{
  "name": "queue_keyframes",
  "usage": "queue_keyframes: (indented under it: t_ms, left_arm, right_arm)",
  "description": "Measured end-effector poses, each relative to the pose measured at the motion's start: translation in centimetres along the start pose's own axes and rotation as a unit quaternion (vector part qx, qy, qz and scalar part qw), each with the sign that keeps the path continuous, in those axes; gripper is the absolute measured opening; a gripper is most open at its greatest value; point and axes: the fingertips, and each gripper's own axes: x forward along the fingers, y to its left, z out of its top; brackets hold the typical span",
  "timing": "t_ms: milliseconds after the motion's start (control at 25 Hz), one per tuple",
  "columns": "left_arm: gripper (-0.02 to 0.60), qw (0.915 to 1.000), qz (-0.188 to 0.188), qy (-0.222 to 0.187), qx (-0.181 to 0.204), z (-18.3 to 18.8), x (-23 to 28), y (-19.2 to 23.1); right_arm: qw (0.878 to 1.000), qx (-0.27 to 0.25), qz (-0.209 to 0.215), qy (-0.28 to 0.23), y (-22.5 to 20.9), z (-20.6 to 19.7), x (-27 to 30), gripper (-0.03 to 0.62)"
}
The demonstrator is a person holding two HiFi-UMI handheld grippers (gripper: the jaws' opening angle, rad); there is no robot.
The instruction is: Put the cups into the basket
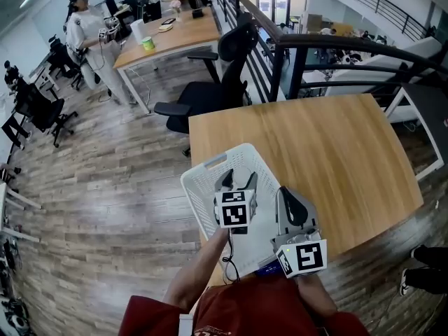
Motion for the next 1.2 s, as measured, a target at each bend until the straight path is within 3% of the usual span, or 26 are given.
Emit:
queue_keyframes:
  t_ms: [520, 720, 1200]
  left_arm:
    - [0.288, 0.9967, 0.018, 0.072, 0.033, -3.1, 3.6, 1.0]
    - [0.288, 0.9950, 0.028, 0.073, 0.061, -3.1, 4.8, 1.2]
    - [0.288, 0.9931, 0.048, 0.097, 0.044, -5.8, 7.1, 1.4]
  right_arm:
    - [1.000, 0.001, 0.001, -0.003, 0.0, 0.2, -0.3, 0.012]
    - [1.000, 0.001, 0.005, -0.002, 0.1, 0.2, -0.4, 0.012]
    - [1.000, 0.003, 0.001, -0.001, -0.6, 0.0, -0.7, 0.012]
